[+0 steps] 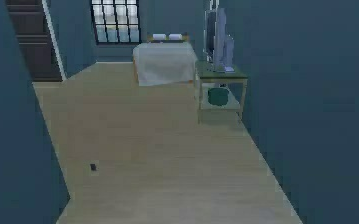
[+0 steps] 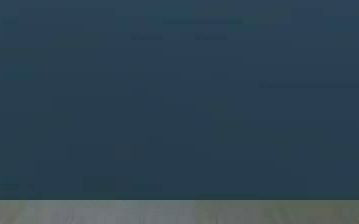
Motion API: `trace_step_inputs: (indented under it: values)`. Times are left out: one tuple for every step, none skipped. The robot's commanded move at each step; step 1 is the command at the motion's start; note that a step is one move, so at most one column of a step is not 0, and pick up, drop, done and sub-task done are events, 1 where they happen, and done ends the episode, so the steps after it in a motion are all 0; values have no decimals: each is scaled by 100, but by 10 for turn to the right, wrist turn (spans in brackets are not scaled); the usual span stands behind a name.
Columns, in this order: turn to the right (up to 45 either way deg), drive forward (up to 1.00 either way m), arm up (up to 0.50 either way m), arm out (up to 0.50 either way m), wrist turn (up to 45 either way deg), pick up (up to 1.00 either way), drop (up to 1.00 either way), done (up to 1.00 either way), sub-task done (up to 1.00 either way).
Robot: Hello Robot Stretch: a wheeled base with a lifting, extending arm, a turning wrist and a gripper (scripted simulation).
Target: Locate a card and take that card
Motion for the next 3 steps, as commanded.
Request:
trace_step_inputs:
  values:
    - [-450, 0, 0, 0, 0, 0, 0, 0, 0]
    - [-450, 0, 0, 0, 0, 0, 0, 0, 0]
    - [-450, 0, 0, 0, 0, 0, 0, 0, 0]
